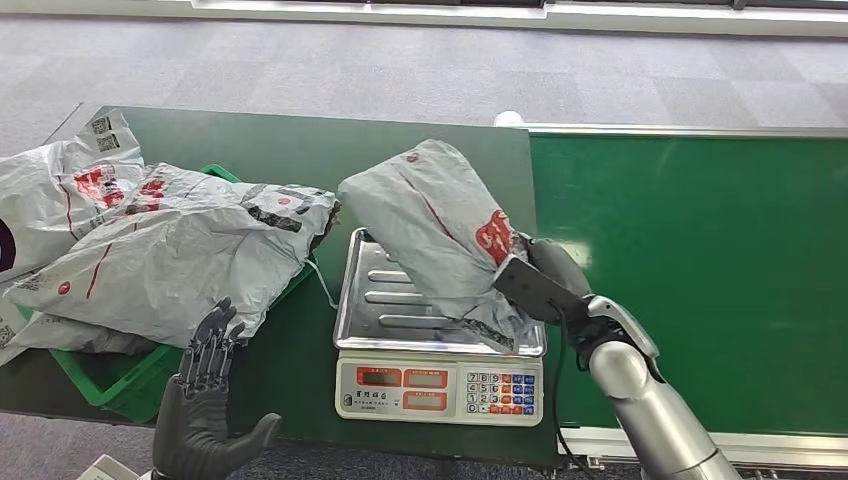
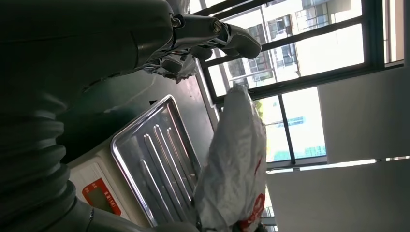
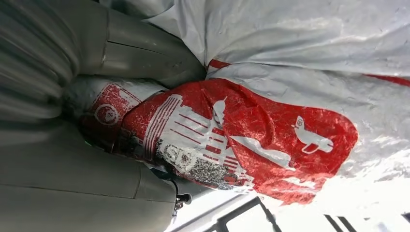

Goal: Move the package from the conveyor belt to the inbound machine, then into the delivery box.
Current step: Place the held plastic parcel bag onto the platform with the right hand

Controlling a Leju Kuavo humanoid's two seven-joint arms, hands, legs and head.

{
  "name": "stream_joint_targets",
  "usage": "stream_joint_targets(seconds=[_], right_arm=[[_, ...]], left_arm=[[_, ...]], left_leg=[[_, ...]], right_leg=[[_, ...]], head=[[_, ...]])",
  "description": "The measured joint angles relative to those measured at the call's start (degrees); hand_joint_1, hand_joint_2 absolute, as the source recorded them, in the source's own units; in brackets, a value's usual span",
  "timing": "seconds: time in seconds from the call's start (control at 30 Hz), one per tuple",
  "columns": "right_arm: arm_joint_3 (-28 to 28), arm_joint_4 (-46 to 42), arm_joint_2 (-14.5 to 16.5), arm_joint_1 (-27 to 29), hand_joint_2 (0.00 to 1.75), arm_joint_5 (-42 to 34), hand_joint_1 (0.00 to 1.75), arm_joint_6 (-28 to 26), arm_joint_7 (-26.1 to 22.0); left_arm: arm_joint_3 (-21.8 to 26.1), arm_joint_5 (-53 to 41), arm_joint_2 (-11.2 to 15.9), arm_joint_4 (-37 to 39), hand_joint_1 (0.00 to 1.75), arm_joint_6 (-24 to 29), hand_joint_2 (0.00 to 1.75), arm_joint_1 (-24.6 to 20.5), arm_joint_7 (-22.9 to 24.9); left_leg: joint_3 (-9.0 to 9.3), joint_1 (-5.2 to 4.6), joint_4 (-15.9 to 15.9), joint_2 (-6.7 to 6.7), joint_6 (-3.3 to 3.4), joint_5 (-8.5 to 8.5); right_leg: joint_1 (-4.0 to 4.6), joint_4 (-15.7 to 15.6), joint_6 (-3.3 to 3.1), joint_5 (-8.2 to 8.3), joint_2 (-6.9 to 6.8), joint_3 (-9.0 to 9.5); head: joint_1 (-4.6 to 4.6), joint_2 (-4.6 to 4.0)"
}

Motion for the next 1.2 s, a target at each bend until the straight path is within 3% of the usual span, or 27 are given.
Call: stream_joint_targets(seconds=[0.03, 0.17, 0.2, 0.33, 0.63, 0.77, 0.93, 1.2], right_arm=[[1.6, 1.6, 0.8, -1.2, 1.75, 0.5, 1.23, 0.3, 0.2], [5.9, 6.6, 4.3, -4.1, 1.75, 3.8, 0.17, 0.8, -0.3], [6.7, 7.7, 5.3, -4.6, 1.75, 4.5, 0.00, 0.9, -1.4], [9.0, 11.1, 8.8, -5.9, 1.75, 6.0, 0.00, 1.0, -4.7], [10.6, 14.8, 12.6, -7.4, 1.75, 13.7, 0.00, -1.7, -1.7], [9.5, 13.6, 12.4, -5.6, 1.75, 17.5, 0.00, -3.7, 1.1], [5.1, 6.2, 11.0, 0.9, 1.75, 19.3, 0.00, -8.5, 3.6], [1.5, 0.4, 10.2, 4.7, 1.75, 19.6, 0.00, -8.7, 3.8]], left_arm=[[0.0, -0.1, 0.0, 0.0, 0.00, 0.0, 1.75, 0.0, 0.0], [0.0, -0.5, 0.0, 0.0, 0.00, 0.8, 1.75, 0.0, 0.1], [0.0, -0.6, 0.0, -0.1, 0.00, 1.2, 1.75, 0.0, 0.1], [0.0, -0.8, 0.0, -0.1, 0.00, 2.2, 1.75, 0.0, 0.0], [0.0, -1.5, 0.0, -0.7, 0.00, 4.3, 1.75, 0.8, 0.0], [0.0, -5.3, 0.1, -1.5, 0.00, 5.8, 1.75, 1.4, 0.3], [-0.6, -12.1, 0.4, -3.6, 0.00, 8.4, 1.75, 1.7, 2.1], [-1.3, -12.7, 0.5, -4.9, 0.00, 9.0, 1.75, 1.7, 2.6]], left_leg=[[-0.01, 0.00, 0.0, -0.02, -0.01, 0.01], [-0.05, 0.01, 0.0, -0.07, -0.04, 0.02], [-0.05, 0.02, 0.0, -0.06, -0.04, 0.02], [-0.07, 0.02, 0.0, -0.11, -0.04, 0.02], [-0.10, 0.01, 0.0, -0.17, -0.05, 0.02], [-0.09, 0.01, 0.0, -0.17, -0.05, 0.02], [-0.18, 0.00, 0.0, -0.20, -0.08, -0.02], [-0.16, 0.01, 0.0, -0.13, -0.12, -0.02]], right_leg=[[0.00, 0.0, -0.01, -0.01, -0.01, 0.00], [0.02, 0.0, -0.05, -0.04, -0.04, -0.03], [0.02, 0.0, -0.06, -0.04, -0.04, -0.04], [0.02, 0.0, -0.10, -0.08, -0.08, -0.07], [0.01, 0.0, -0.10, -0.08, -0.13, -0.10], [0.01, 0.0, -0.11, -0.08, -0.13, -0.14], [0.00, 0.0, -0.11, -0.09, -0.15, -0.19], [0.02, 0.0, -0.11, -0.08, -0.06, -0.24]], head=[[0.00, 0.00], [0.00, 0.00], [0.00, 0.00], [0.00, 0.00], [0.00, 0.00], [0.00, 0.00], [0.00, 0.00], [0.00, 0.00]])
